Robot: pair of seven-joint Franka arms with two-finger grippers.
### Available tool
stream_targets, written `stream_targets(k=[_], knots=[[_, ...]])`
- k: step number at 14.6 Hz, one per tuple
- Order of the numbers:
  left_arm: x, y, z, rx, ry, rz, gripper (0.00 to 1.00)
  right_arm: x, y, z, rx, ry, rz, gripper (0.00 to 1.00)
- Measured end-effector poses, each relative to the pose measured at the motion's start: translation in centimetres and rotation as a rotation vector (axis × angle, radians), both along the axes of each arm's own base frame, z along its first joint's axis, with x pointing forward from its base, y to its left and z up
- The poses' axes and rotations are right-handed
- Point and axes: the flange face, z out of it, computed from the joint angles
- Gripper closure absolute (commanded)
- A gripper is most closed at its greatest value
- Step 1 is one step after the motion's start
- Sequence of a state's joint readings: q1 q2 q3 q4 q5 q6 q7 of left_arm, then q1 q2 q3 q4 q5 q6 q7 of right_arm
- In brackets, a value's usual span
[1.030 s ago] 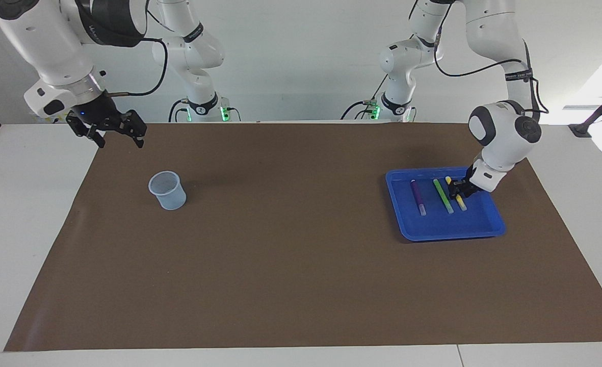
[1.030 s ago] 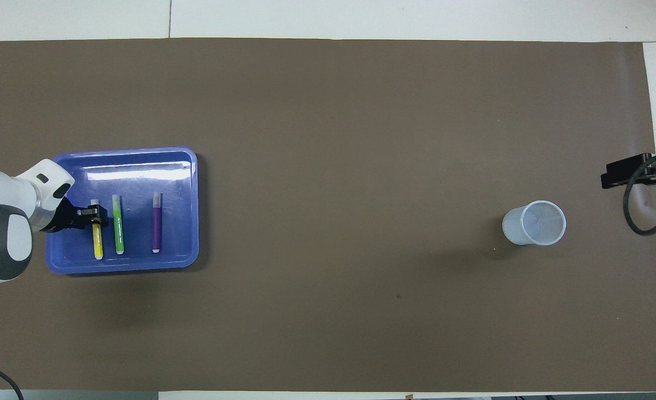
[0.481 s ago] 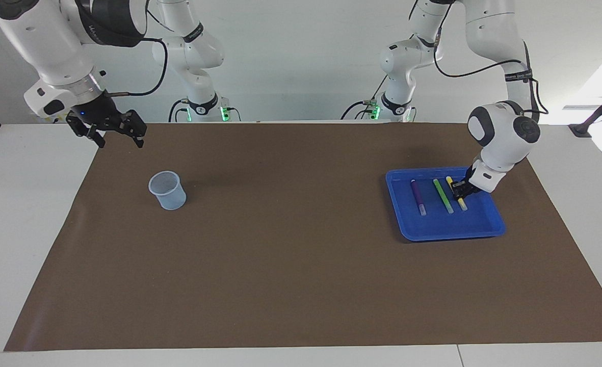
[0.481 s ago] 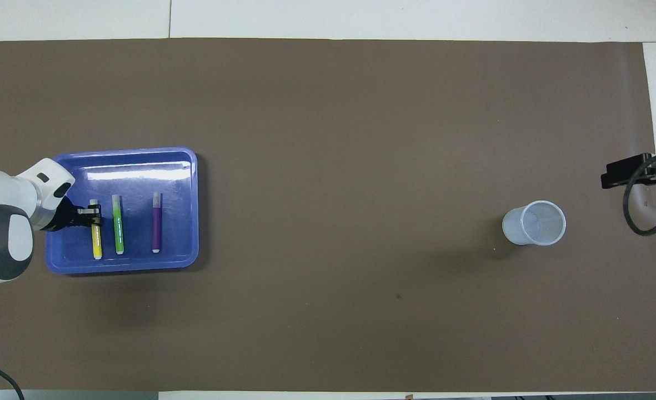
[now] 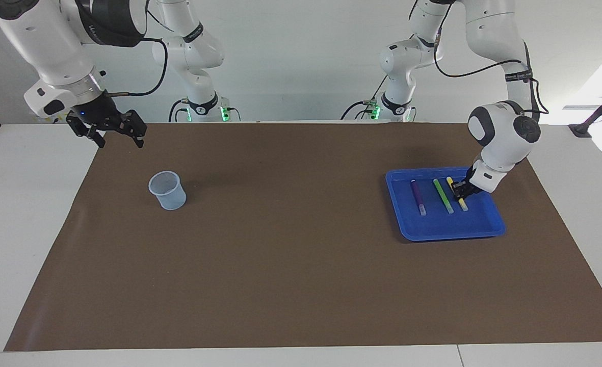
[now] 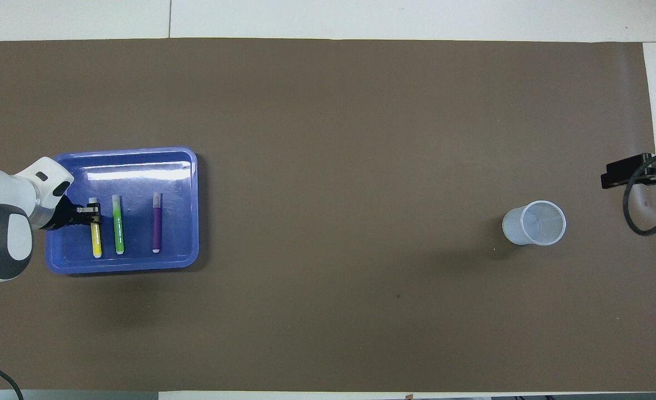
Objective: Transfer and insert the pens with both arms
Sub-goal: 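Lower the left gripper onto the yellow pen in the tray and grasp, then lift the yellow pen with the left gripper while the right gripper approaches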
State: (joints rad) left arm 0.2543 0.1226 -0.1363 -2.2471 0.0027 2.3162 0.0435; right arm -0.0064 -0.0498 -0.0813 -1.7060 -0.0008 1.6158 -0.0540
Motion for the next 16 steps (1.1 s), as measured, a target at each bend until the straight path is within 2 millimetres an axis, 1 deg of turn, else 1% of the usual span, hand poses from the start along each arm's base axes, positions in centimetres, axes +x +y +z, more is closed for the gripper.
stream_targets(k=[1, 3, 6, 8, 10, 12, 14, 16], knots=[[0.4, -0.1, 0.5, 0.0, 0.004, 0.008, 1.0, 0.0, 0.0, 0.0, 0.0, 0.0, 0.0, 0.0], [1.5, -1.1, 2.4, 0.0, 0.031, 0.018, 1.0, 0.0, 0.0, 0.0, 0.0, 0.0, 0.0, 0.0], [2.9, -3.8, 5.7, 0.005, 0.078, 0.047, 1.0, 0.0, 0.0, 0.0, 0.0, 0.0, 0.0, 0.0], [3.4, -5.6, 7.9, 0.011, 0.12, 0.072, 1.0, 0.0, 0.0, 0.0, 0.0, 0.0, 0.0, 0.0], [3.9, -7.2, 10.8, -0.005, 0.163, 0.138, 1.0, 0.0, 0.1, 0.0, 0.0, 0.0, 0.001, 0.0], [4.2, -9.4, 13.6, -0.052, 0.192, 0.252, 1.0, 0.0, 0.4, 0.0, 0.0, 0.0, 0.01, 0.0], [4.3, -12.4, 15.6, -0.105, 0.216, 0.383, 1.0, 0.1, 0.8, 0.0, 0.021, -0.002, 0.025, 0.0], [3.7, -15.7, 17.1, -0.154, 0.248, 0.515, 1.0, 0.2, 2.4, 0.1, 0.156, -0.013, 0.019, 0.0]])
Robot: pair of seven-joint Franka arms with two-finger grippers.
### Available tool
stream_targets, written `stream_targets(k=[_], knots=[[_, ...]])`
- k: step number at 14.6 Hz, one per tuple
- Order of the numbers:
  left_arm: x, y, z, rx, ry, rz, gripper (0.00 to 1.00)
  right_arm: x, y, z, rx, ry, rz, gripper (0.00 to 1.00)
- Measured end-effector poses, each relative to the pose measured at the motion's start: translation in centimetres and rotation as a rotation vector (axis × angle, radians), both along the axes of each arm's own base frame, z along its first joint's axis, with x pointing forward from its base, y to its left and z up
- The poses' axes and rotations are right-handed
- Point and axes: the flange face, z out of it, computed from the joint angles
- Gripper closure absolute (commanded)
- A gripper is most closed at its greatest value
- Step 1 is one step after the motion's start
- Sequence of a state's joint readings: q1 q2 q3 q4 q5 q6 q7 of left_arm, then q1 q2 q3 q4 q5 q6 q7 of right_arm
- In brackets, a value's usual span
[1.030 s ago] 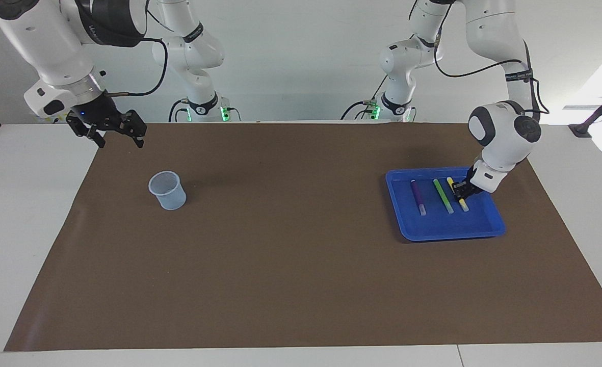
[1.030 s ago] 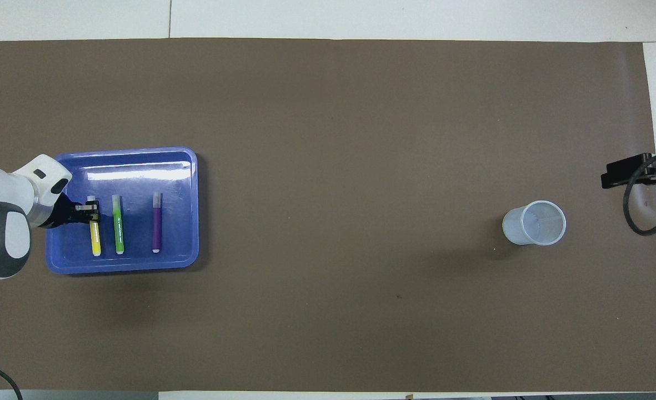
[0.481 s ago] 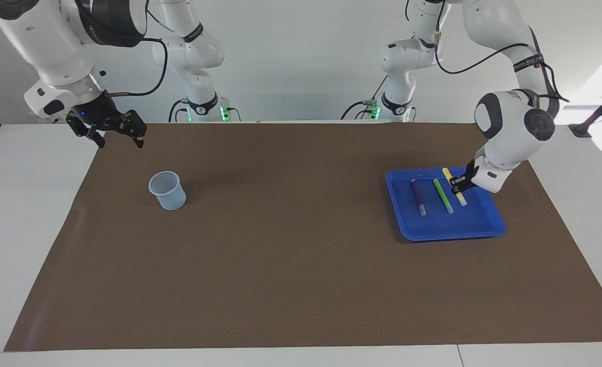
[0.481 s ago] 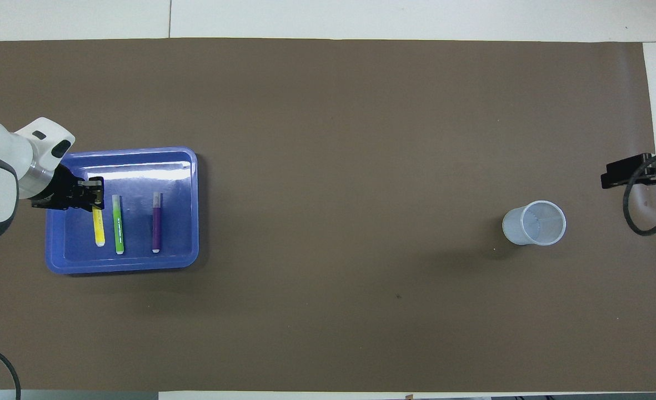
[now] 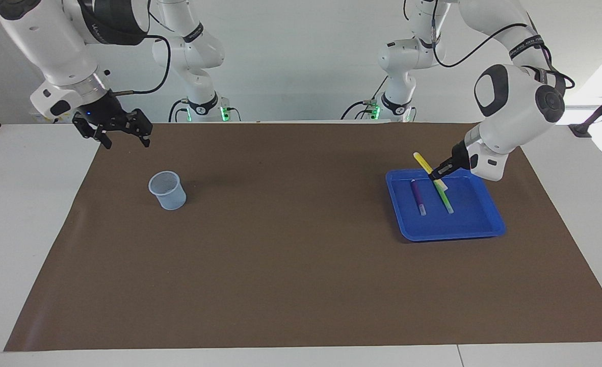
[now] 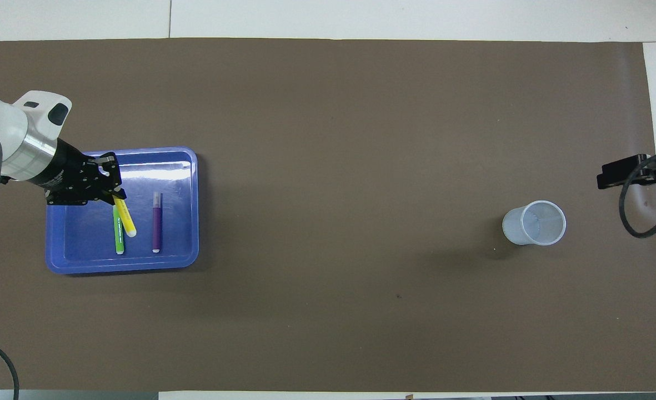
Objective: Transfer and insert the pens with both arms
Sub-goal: 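Lift the yellow pen with the left gripper while the right gripper approaches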
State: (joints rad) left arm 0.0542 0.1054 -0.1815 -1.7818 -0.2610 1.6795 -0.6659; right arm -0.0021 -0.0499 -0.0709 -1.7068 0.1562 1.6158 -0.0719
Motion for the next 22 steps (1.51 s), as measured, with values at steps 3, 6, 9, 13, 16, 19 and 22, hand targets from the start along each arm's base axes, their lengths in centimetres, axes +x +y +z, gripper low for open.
stream_targets(k=[3, 6, 9, 13, 16, 19, 22], knots=[[-1.6, -5.0, 2.5, -0.057, 0.065, 0.193, 1.0, 0.1, 2.1, 0.1, 0.164, -0.001, -0.028, 0.0], [-3.4, -9.9, 4.1, -0.094, 0.164, 0.364, 1.0, 0.1, 4.7, 0.2, 0.323, 0.034, -0.121, 0.0], [-4.8, -14.1, 4.5, -0.115, 0.264, 0.512, 1.0, -0.6, 7.6, -0.2, 0.472, 0.077, -0.187, 0.0], [-5.9, -18.4, 4.2, -0.196, 0.359, 0.733, 1.0, -2.2, 11.6, -1.2, 0.532, 0.082, -0.199, 0.0], [-7.1, -20.6, 3.6, -0.264, 0.421, 0.847, 1.0, -2.5, 14.2, -1.3, 0.523, 0.048, -0.199, 0.0], [-9.1, -22.8, 2.7, -0.326, 0.46, 0.942, 1.0, -2.8, 17.0, -1.5, 0.52, 0.022, -0.184, 0.01], [-11.2, -24.8, 1.9, -0.373, 0.48, 1.02, 1.0, -3.5, 20.3, -1.9, 0.518, 0.026, -0.232, 0.04]])
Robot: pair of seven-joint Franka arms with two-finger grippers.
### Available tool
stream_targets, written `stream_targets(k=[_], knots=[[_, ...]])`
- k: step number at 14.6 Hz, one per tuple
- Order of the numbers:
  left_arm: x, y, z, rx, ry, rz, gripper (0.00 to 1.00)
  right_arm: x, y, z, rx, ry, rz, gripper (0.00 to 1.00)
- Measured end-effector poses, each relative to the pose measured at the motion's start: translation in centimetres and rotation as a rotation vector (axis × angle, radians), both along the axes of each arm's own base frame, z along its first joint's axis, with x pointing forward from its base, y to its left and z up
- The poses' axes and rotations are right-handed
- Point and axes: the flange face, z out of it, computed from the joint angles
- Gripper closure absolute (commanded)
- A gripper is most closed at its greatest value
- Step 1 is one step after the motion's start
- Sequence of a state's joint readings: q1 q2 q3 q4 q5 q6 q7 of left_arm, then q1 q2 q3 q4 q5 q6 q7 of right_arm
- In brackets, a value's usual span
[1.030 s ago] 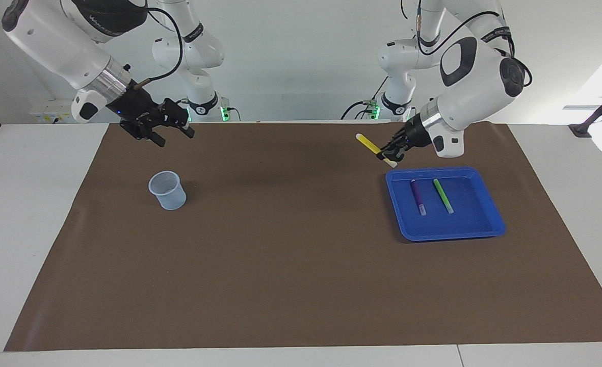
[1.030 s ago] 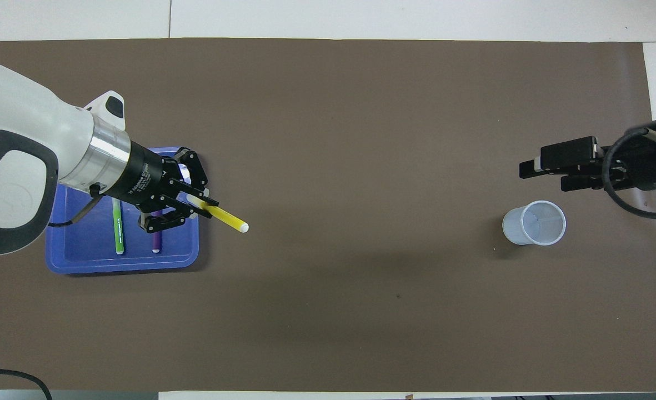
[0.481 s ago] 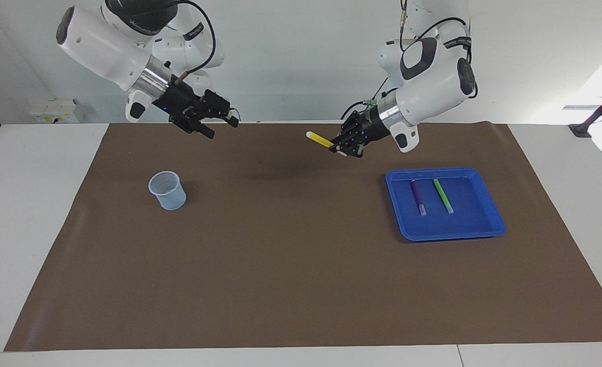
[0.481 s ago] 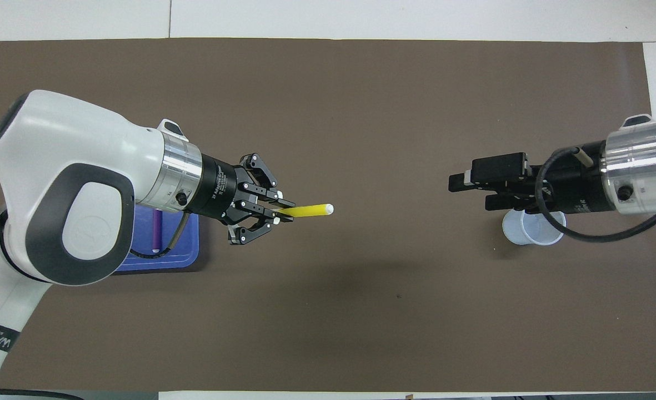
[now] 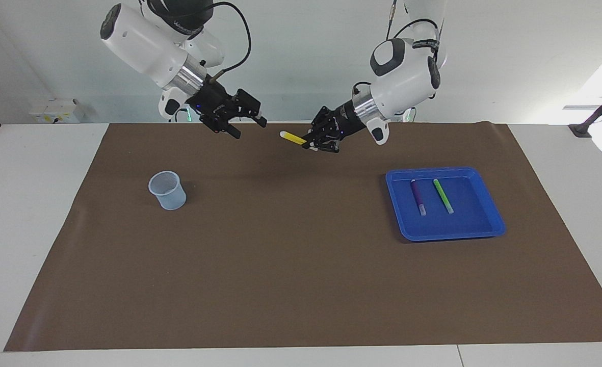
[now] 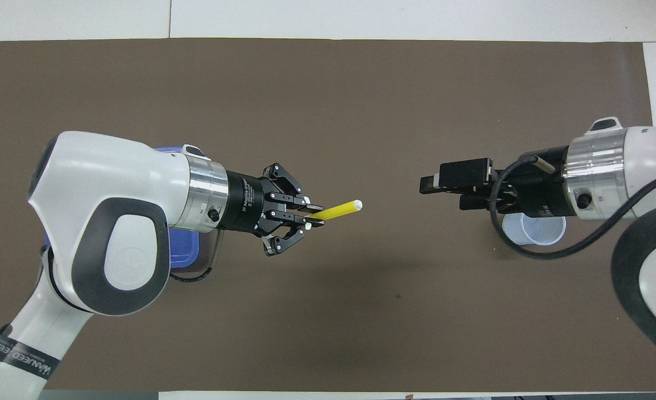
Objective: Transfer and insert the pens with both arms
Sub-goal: 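Lift the yellow pen with the left gripper while the right gripper approaches, then grasp the yellow pen tip with the right gripper, open the left gripper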
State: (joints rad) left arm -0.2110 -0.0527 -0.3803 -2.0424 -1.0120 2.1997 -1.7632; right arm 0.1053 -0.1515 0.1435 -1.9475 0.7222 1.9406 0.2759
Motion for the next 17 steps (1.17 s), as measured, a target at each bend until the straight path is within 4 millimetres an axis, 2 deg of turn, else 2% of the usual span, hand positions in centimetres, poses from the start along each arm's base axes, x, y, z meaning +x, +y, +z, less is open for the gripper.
stream_targets(k=[3, 5, 9, 11, 13, 17], knots=[[-1.5, -0.9, -0.7, -0.031, 0.016, 0.053, 1.0, -0.5, 2.3, -1.2, 0.012, -0.017, -0.04, 0.06], [-1.8, -0.9, -1.0, -0.036, 0.027, 0.078, 1.0, -1.0, 3.3, -2.1, 0.03, -0.009, -0.048, 0.07], [-1.7, -0.7, -0.9, -0.037, 0.038, 0.107, 1.0, -1.3, 3.4, -2.8, 0.026, 0.007, -0.046, 0.1], [-1.7, -0.6, -0.7, -0.045, 0.04, 0.119, 1.0, -1.4, 3.3, -2.8, 0.026, 0.016, -0.041, 0.24], [-1.5, -0.4, -0.5, -0.048, 0.037, 0.145, 1.0, -1.5, 3.3, -2.7, 0.026, 0.017, -0.039, 0.31], [-1.4, -0.3, -0.4, -0.049, 0.034, 0.164, 1.0, -1.5, 3.3, -2.7, 0.027, 0.017, -0.04, 0.31]])
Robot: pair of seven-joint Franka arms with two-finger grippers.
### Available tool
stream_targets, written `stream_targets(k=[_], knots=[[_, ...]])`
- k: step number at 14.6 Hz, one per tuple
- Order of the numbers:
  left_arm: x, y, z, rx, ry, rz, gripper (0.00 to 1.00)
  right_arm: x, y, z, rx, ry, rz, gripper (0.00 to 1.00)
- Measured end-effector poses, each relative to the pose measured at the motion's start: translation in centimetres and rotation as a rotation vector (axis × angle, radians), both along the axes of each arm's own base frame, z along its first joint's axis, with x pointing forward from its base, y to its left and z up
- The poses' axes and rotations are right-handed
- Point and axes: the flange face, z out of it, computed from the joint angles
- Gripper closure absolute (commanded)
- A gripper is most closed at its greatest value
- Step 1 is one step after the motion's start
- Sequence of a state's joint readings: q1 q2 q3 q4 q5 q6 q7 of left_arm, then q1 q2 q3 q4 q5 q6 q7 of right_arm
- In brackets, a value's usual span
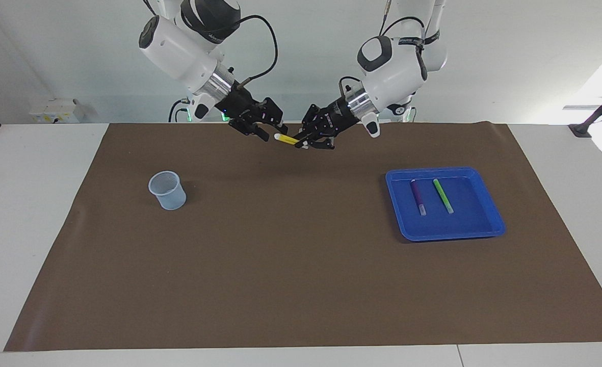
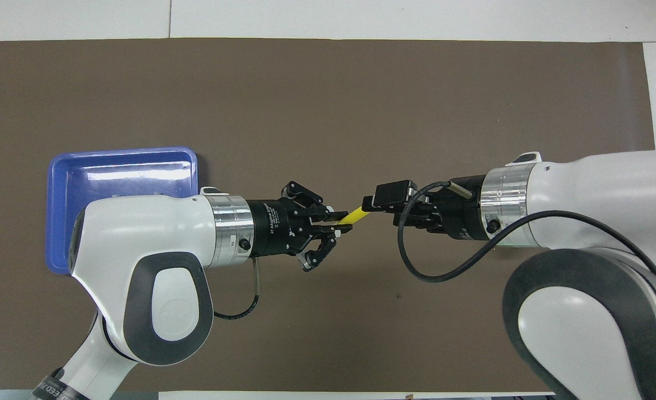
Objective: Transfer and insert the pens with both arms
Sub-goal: 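Grasp the yellow pen tip with the right gripper, open the left gripper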
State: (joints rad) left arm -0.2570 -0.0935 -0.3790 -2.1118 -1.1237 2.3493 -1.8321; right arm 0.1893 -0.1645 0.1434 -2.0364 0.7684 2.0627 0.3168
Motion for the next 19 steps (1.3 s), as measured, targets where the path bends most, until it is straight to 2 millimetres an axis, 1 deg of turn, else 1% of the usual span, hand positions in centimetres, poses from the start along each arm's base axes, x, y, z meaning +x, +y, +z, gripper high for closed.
stream_targets(k=[3, 8, 10, 11, 12, 13, 15, 19], knots=[[0.07, 0.07, 0.0, 0.0, -0.001, 0.009, 1.0, 0.18, -0.05, 0.17, 0.001, -0.011, -0.018, 0.34], [0.06, 0.01, 0.04, 0.0, -0.005, 0.013, 1.0, 0.35, 0.32, 0.51, 0.006, -0.028, -0.055, 0.35], [-0.09, -0.19, 0.06, 0.0, -0.006, 0.012, 1.0, 0.26, 0.52, 0.52, 0.006, -0.028, -0.052, 0.42], [-0.15, -0.29, 0.07, 0.0, -0.007, 0.012, 1.0, 0.25, 0.56, 0.52, 0.006, -0.028, -0.051, 0.43], [-0.18, -0.34, 0.09, -0.001, -0.007, 0.013, 1.0, 0.25, 0.56, 0.52, 0.006, -0.028, -0.052, 0.48], [-0.18, -0.35, 0.1, -0.001, -0.007, 0.015, 1.0, 0.25, 0.57, 0.52, 0.006, -0.028, -0.051, 0.6], [-0.16, -0.34, 0.11, -0.002, -0.007, 0.017, 1.0, 0.25, 0.57, 0.52, 0.006, -0.029, -0.052, 0.99], [-0.17, -0.27, 0.11, -0.001, -0.008, 0.023, 1.0, 0.33, 0.41, 0.41, 0.005, -0.029, -0.056, 1.0]])
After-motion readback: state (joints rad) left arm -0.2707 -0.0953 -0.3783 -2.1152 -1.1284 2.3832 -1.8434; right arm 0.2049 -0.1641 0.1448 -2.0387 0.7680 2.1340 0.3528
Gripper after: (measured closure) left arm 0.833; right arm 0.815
